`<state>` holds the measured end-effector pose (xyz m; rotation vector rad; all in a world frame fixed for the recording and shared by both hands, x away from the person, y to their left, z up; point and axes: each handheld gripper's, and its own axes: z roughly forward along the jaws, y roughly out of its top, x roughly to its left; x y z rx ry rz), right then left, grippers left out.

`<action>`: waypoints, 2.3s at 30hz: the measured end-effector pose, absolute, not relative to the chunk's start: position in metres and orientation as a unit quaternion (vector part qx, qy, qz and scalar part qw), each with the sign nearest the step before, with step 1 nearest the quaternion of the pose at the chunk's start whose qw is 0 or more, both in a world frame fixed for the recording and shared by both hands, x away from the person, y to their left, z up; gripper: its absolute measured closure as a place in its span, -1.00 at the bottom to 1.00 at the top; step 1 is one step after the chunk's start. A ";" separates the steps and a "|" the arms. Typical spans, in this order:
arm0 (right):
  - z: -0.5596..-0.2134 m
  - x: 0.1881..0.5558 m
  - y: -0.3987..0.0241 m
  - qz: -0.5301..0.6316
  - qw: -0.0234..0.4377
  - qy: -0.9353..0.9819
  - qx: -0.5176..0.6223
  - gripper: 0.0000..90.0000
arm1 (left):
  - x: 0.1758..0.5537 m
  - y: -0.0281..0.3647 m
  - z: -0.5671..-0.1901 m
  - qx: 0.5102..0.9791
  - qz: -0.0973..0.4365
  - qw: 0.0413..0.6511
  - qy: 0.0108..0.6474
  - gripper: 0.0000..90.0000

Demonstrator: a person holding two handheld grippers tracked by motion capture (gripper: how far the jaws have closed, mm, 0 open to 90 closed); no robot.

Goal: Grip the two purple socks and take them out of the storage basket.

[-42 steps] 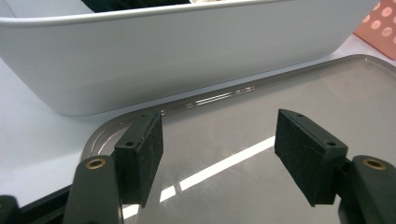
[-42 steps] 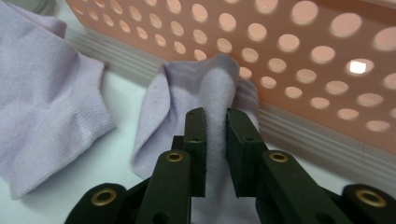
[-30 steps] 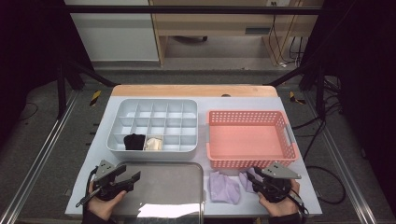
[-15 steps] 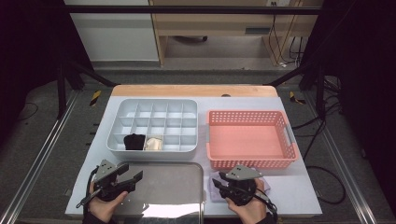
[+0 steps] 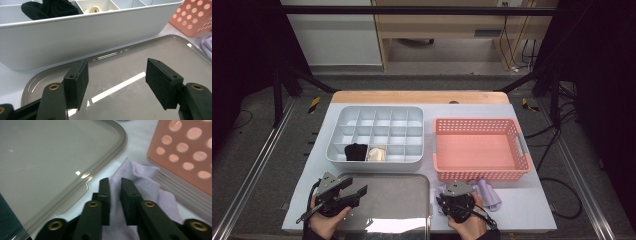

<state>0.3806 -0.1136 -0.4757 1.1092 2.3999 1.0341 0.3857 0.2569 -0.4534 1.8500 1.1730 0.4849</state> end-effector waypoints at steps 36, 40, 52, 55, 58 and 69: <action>-0.448 0.372 -0.128 0.396 0.169 0.820 0.376 0.57 | 0.388 0.256 -0.457 0.748 0.195 0.424 0.472 -0.24; -0.456 0.374 -0.119 0.395 0.151 0.825 0.375 0.56 | 0.388 0.256 -0.457 0.748 0.194 0.424 0.472 -0.24; -0.477 0.377 -0.110 0.347 0.173 0.843 0.373 0.61 | 0.388 0.255 -0.457 0.749 0.195 0.423 0.472 -0.24; -0.477 0.376 -0.108 0.330 0.195 0.848 0.366 0.85 | 0.388 0.255 -0.457 0.749 0.195 0.423 0.472 -0.24; -0.474 0.378 -0.110 0.333 0.180 0.844 0.379 0.90 | 0.388 0.256 -0.457 0.747 0.194 0.424 0.473 -0.24; -0.453 0.375 -0.091 0.440 0.095 0.823 0.346 0.90 | 0.386 0.261 -0.455 0.740 0.198 0.429 0.478 -0.24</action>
